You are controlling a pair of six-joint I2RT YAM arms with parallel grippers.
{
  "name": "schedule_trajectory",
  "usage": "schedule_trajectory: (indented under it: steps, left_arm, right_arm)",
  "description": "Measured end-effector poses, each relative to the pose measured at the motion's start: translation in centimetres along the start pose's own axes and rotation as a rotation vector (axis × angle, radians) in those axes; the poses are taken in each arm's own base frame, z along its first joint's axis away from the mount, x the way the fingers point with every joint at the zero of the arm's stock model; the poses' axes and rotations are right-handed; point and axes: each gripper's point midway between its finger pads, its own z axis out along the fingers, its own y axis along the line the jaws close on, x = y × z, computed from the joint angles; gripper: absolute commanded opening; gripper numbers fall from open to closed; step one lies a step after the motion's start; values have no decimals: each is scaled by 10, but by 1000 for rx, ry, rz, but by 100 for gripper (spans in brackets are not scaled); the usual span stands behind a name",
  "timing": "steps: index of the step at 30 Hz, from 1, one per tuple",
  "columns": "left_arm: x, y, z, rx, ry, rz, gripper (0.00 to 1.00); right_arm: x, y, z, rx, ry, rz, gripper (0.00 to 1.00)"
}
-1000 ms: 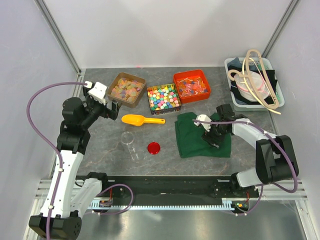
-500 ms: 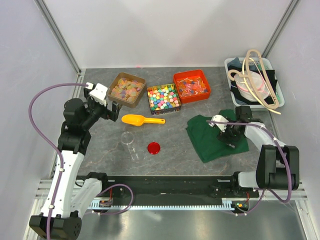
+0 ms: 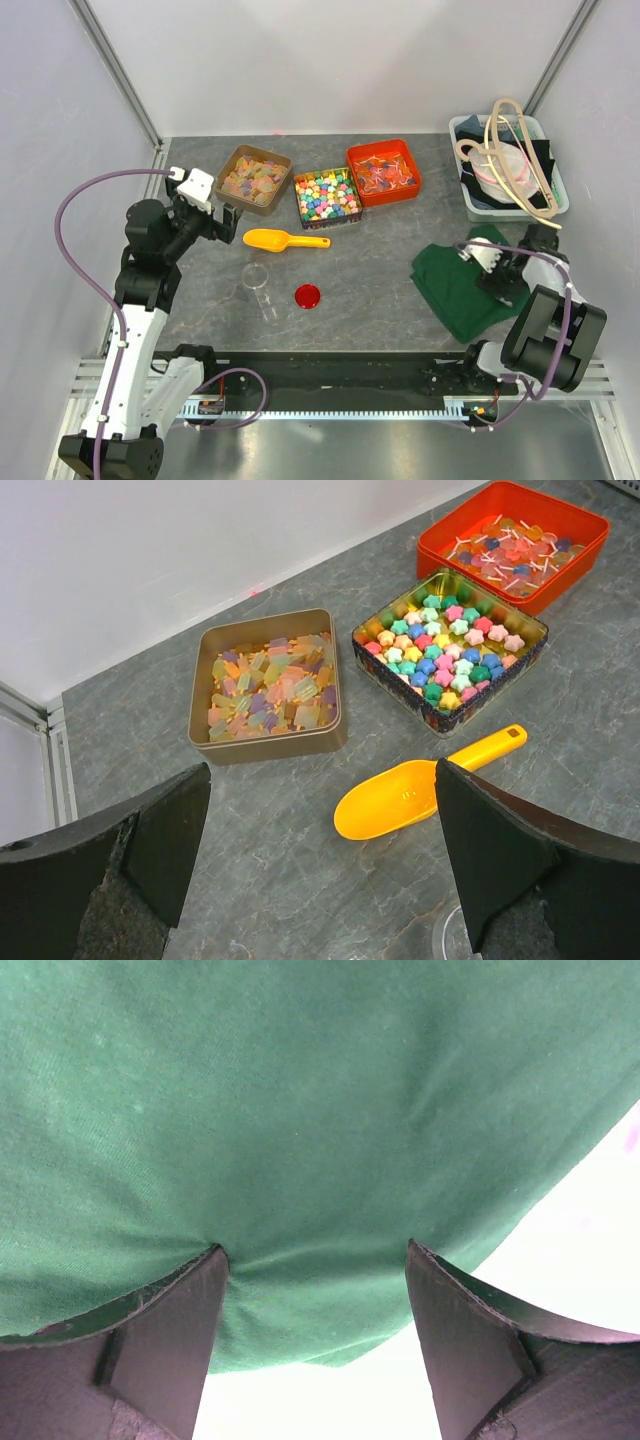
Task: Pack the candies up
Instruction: Move the distractor to the corner of the board.
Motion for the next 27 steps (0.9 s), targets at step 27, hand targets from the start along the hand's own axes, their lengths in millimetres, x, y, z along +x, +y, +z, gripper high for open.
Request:
schedule_trajectory:
  steps: [27]
  left_arm:
    - [-2, 0, -1, -3, -6, 2, 100]
  right_arm:
    - [118, 26, -42, 36, 58, 241, 89]
